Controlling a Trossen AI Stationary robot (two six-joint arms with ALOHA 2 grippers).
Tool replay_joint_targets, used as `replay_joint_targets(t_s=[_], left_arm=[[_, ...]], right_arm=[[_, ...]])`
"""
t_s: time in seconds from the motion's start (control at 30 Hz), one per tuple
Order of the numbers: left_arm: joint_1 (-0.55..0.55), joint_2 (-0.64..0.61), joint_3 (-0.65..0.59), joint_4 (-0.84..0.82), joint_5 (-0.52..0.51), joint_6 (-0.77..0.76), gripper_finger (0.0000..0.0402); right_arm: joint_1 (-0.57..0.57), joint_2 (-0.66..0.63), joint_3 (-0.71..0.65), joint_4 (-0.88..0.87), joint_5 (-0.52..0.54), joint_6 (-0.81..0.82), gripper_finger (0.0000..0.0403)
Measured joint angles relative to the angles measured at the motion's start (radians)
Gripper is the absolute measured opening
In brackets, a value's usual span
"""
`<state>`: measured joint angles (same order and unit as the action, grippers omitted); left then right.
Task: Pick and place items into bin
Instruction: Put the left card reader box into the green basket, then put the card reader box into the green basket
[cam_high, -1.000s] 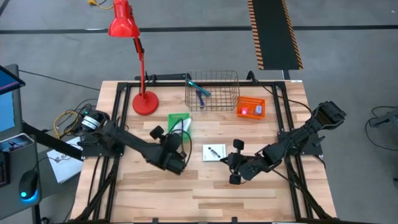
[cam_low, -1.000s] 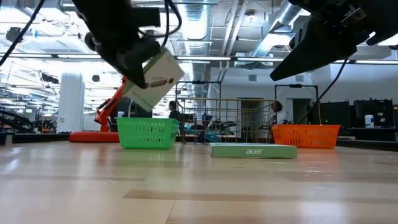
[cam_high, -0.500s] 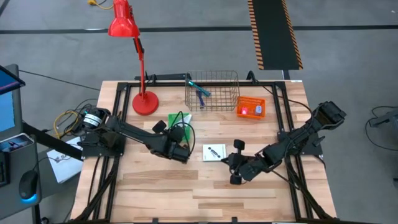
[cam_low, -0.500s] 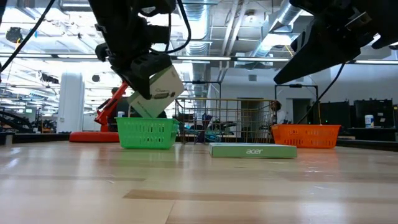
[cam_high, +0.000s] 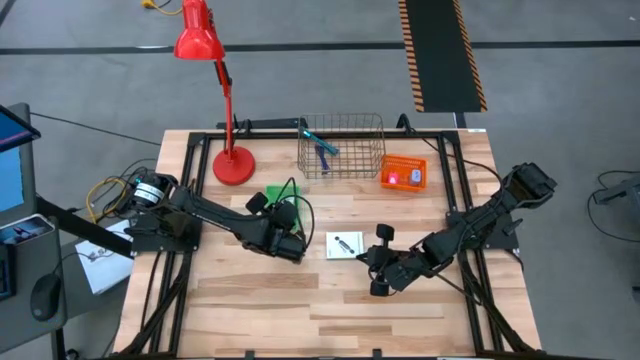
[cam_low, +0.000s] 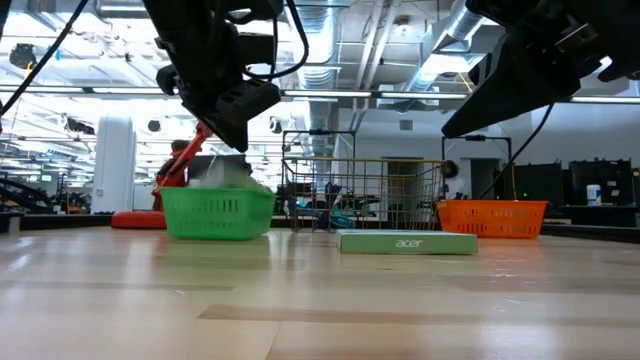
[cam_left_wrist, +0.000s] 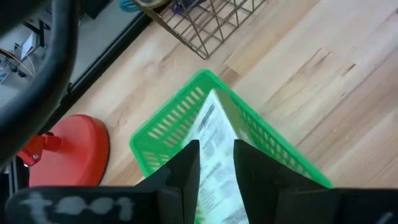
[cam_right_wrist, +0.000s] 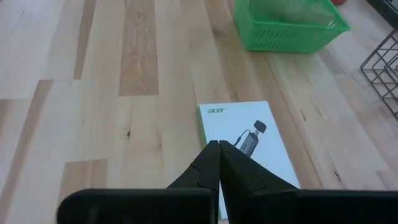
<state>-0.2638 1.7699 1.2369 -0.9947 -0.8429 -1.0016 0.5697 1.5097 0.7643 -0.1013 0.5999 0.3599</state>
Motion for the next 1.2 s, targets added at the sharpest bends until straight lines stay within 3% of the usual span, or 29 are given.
replay_joint_targets(t_s=[0.4, 0.57, 0.83, 0.97, 1.2], left_arm=[[-0.001, 0.0, 0.0, 0.091, -0.037, 0.093, 0.009], [-0.018, 0.0, 0.0, 0.233, 0.017, 0.26, 0.0087], [-0.071, 0.0, 0.0, 0.548, 0.116, 0.695, 0.0087], [-0.089, 0.0, 0.0, 0.64, 0.118, 0.794, 0.0087], [-0.095, 0.001, 0.0, 0.665, 0.127, 0.797, 0.0087]], right_arm=[[0.0, 0.0, 0.0, -0.014, 0.0, 0.0, 0.0], [0.0, 0.0, 0.0, -0.1, -0.004, 0.013, 0.0], [0.0, 0.023, -0.018, -0.181, -0.027, -0.069, 0.0], [-0.022, 0.085, -0.056, -0.124, -0.039, -0.08, 0.0], [-0.058, 0.218, -0.103, 0.062, -0.037, -0.091, 0.0]])
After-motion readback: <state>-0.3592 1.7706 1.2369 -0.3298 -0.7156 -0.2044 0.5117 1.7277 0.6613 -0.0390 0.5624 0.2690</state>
